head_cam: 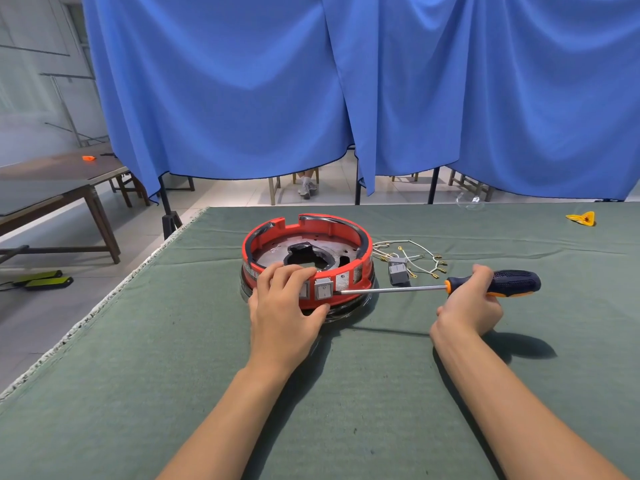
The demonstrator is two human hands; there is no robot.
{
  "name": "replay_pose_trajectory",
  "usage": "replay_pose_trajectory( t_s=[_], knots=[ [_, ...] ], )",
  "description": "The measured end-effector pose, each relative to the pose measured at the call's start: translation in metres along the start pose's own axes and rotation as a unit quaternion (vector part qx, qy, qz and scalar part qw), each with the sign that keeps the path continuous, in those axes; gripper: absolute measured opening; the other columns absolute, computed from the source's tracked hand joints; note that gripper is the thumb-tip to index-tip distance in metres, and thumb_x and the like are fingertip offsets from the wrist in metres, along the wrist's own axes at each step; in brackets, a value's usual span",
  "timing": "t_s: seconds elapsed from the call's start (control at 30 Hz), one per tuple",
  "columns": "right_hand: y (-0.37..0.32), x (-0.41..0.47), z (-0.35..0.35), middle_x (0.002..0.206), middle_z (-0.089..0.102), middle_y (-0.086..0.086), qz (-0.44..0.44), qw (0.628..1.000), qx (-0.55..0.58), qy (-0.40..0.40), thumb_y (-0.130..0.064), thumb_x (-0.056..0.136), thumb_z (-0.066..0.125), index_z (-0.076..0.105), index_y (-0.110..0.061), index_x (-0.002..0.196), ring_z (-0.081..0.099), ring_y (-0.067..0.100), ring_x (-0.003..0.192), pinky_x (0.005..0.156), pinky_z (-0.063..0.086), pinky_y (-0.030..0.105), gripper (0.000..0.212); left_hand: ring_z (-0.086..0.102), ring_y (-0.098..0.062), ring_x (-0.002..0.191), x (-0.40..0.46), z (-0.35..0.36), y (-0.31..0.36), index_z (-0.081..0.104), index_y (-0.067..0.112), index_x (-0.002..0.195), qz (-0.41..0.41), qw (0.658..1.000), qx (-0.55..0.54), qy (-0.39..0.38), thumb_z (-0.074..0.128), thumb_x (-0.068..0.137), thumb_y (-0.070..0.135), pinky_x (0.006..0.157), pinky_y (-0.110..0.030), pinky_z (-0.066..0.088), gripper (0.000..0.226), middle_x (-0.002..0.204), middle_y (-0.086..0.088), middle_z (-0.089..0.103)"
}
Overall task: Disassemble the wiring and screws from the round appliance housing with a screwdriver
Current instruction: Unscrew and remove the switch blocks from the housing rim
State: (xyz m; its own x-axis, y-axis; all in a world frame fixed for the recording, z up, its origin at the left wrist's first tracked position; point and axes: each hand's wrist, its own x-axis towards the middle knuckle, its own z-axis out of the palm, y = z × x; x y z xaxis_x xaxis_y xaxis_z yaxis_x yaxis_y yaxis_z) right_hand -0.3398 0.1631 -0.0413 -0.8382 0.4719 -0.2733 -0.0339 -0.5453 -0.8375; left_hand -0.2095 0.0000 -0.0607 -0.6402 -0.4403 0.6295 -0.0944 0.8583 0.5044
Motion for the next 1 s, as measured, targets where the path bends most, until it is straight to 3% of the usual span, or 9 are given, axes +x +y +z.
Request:
replay_pose_trajectory(
  t_s=[0.2, 0.4, 0.67, 1.0],
  knots=[
    [0.002, 0.0, 0.0, 0.048, 0.051, -0.008, 0.001, 1.0, -0.023, 0.006, -0.037, 0.081, 0.054, 0.05, -0.016, 0.062, 0.041, 0.014, 0.048, 0.049, 0.03, 0.027, 0.028, 0.036, -0.014, 0.123, 0.001, 0.001, 0.002, 0.064, 0.025, 0.113, -0.002, 1.0, 0.002, 0.013, 0.081, 0.067, 0.026, 0.094, -0.042, 0.034, 0.049, 0.116, 0.011, 0.058],
    [0.004, 0.002, 0.003, 0.06, 0.054, -0.004, 0.006, 0.999, -0.038, 0.012, -0.038, 0.083, 0.052, 0.052, -0.016, 0.071, 0.046, 0.015, 0.052, 0.049, 0.035, 0.027, 0.026, 0.037, -0.015, 0.118, 0.003, 0.004, 0.003, 0.065, 0.021, 0.11, -0.002, 1.0, -0.025, 0.017, 0.083, 0.065, 0.02, 0.096, -0.047, 0.034, 0.048, 0.113, 0.008, 0.058],
    [0.005, 0.006, 0.015, 0.058, 0.055, -0.005, 0.004, 0.997, -0.076, 0.034, -0.039, 0.084, 0.05, 0.051, -0.017, 0.062, 0.05, 0.012, 0.053, 0.047, 0.034, 0.027, 0.031, 0.037, -0.013, 0.114, 0.002, 0.004, 0.003, 0.064, 0.016, 0.109, 0.01, 0.999, -0.044, 0.018, 0.083, 0.063, 0.014, 0.095, -0.056, 0.037, 0.049, 0.112, 0.004, 0.056],
    [0.009, 0.015, 0.031, 0.059, 0.055, -0.005, 0.01, 0.992, -0.124, 0.026, -0.042, 0.085, 0.047, 0.051, -0.016, 0.062, 0.049, 0.014, 0.054, 0.047, 0.033, 0.028, 0.035, 0.037, -0.015, 0.113, 0.003, 0.005, 0.001, 0.063, 0.017, 0.109, 0.011, 0.999, -0.043, 0.013, 0.082, 0.063, 0.014, 0.093, -0.055, 0.037, 0.05, 0.113, 0.002, 0.055]
  ],
)
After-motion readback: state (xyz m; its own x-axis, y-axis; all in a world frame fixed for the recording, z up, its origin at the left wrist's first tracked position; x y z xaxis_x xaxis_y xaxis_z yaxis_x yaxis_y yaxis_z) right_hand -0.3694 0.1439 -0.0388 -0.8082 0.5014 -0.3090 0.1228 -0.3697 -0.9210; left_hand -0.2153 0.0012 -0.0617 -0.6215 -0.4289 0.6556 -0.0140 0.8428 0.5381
